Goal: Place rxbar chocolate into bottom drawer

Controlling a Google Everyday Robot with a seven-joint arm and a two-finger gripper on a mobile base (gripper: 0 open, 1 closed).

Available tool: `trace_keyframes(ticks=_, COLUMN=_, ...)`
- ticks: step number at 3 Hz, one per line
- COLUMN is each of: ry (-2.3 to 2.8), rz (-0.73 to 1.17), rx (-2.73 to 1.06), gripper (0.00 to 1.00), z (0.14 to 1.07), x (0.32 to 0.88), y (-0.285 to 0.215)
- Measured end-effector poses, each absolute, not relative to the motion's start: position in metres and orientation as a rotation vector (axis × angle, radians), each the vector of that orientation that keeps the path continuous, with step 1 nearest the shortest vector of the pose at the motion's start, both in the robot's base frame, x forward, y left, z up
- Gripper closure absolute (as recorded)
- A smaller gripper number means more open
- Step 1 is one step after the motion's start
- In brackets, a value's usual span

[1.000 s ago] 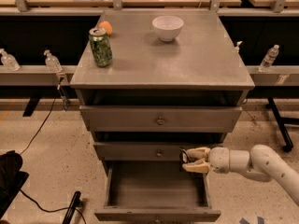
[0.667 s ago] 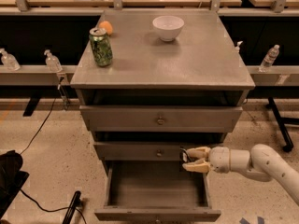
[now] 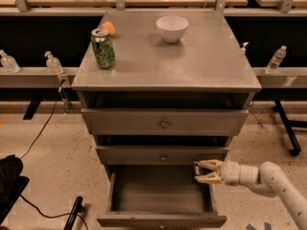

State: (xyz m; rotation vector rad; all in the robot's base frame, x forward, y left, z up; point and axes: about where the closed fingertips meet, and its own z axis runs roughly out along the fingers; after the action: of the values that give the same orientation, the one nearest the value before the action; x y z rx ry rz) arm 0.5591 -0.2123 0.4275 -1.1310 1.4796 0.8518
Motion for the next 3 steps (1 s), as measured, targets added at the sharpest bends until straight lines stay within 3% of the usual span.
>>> trace_keyframes(ticks=2, ry=1.39, rz=0.794, rx=-1.152, gripper=1.0, z=0.381, x=0.566, y=-0.236)
trace_keyframes(ticks=3, ry=1.279, rz=0.872, rx=-1.143, gripper=1.0, z=0.368, x=0.567, y=-0.2)
